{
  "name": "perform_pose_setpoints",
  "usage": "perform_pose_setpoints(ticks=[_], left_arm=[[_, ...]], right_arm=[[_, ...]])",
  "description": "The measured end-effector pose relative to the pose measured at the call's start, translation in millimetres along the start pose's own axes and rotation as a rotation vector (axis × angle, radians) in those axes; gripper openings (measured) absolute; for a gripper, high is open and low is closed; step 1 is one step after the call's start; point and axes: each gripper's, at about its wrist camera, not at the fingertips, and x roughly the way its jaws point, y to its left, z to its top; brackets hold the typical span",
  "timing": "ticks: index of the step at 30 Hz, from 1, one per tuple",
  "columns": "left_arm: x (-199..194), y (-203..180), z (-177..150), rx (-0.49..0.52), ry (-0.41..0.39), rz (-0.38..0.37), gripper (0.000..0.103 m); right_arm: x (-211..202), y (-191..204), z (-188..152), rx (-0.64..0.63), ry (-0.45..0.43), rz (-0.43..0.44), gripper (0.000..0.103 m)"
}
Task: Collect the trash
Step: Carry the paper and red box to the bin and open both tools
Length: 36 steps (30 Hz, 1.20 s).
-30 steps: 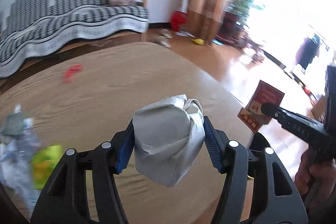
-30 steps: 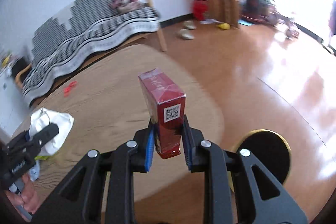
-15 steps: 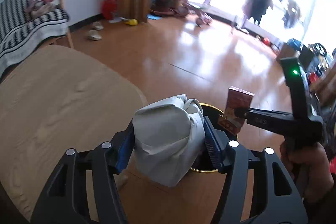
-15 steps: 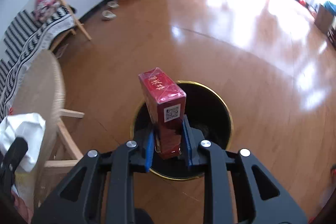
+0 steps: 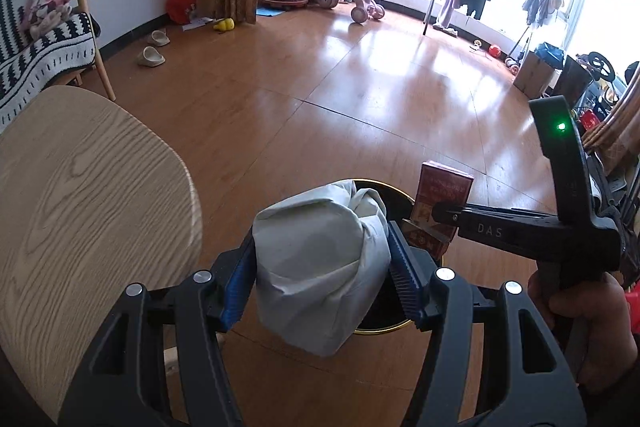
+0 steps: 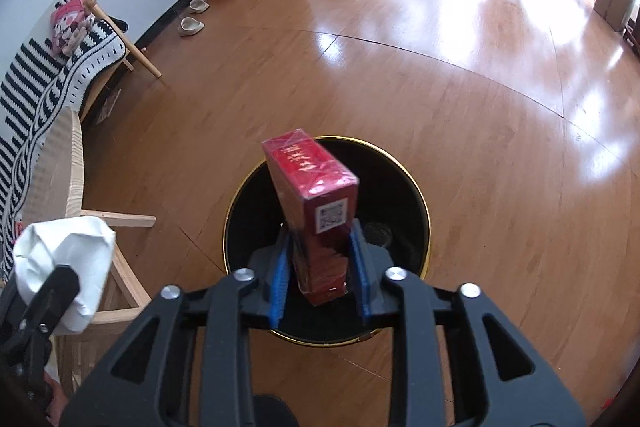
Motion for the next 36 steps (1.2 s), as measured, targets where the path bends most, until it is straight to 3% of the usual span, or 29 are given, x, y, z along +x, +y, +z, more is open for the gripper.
perform_pose_setpoints(ticks=[3, 8, 12, 17, 27, 31, 36], left_arm=[[8.0, -1.8, 3.2, 0.003, 0.012, -0.001, 0.060], [22.4, 2.2, 5.9, -0.003, 0.040, -0.010, 0.060], [32.9, 1.8, 8.1, -0.023, 0.056, -0.038, 0.062], [43.1, -5.0, 10.1, -0.024, 0.069, -0.063, 0.062], [41.1, -23.3, 13.2, 0.011, 0.038, -0.067, 0.076], [29.6, -19.0, 14.4, -0.003, 0.026, -0.056, 0.079], [-1.3, -4.1, 16.1, -0.018, -0.010, -0.024, 0.089]], right_arm=[[-4.8, -0.3, 1.3, 0.002, -0.029, -0.001, 0.061], [-10.6, -8.5, 1.1, 0.031, -0.051, 0.028, 0.064], [-15.9, -14.7, -0.6, 0.049, -0.066, 0.002, 0.072], [-22.4, -27.0, -1.3, 0.090, -0.087, -0.009, 0.073], [-30.6, -48.8, -8.8, 0.150, -0.113, -0.026, 0.073], [-29.5, -39.9, -10.0, 0.128, -0.111, -0.022, 0.073], [-30.0, -9.6, -9.4, 0.063, -0.113, -0.012, 0.076]])
